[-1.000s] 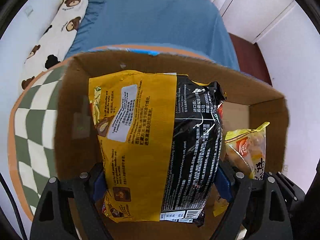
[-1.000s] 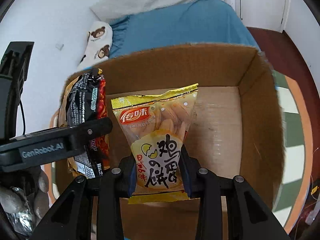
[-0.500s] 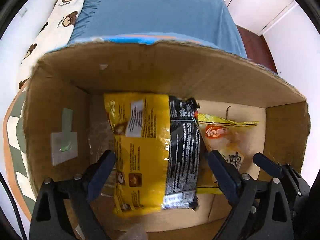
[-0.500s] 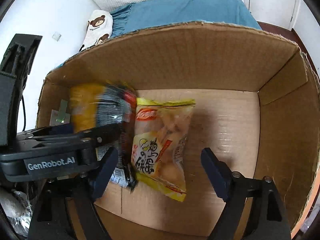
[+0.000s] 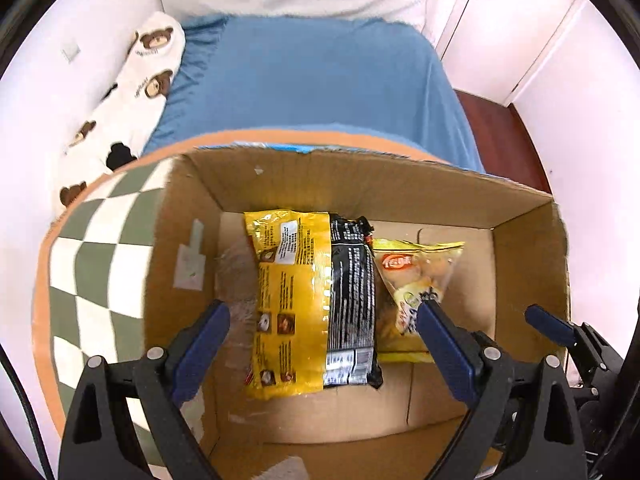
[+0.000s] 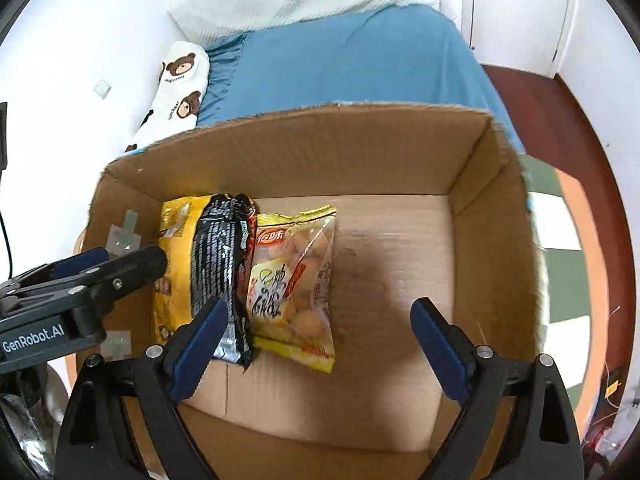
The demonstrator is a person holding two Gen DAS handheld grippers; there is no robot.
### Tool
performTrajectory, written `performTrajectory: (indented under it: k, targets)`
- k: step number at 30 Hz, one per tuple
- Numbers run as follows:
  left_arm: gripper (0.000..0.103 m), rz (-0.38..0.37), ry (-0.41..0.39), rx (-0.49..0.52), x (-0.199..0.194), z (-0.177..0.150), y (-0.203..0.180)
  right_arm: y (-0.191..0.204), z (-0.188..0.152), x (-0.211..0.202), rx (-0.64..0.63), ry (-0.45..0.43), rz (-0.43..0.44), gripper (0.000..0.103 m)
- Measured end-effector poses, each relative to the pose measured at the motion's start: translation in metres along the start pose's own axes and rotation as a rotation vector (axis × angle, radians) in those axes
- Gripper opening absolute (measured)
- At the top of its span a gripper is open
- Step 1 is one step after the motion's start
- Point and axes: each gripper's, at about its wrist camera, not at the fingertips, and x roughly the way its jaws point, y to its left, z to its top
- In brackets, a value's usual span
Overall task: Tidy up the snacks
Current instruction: 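Carry both bags into the cardboard box and open both tools, then move both tools back to the snacks on the blanket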
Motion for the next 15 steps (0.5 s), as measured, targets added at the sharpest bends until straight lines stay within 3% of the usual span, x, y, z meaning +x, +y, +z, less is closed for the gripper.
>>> performTrajectory:
  k: [15]
  targets:
    - [0.096,-0.044,-0.145,0.028,-0.089,-0.057,0.007,0.025,-0.059,-0.118,-0.026,-0.151,-0.011,0.095]
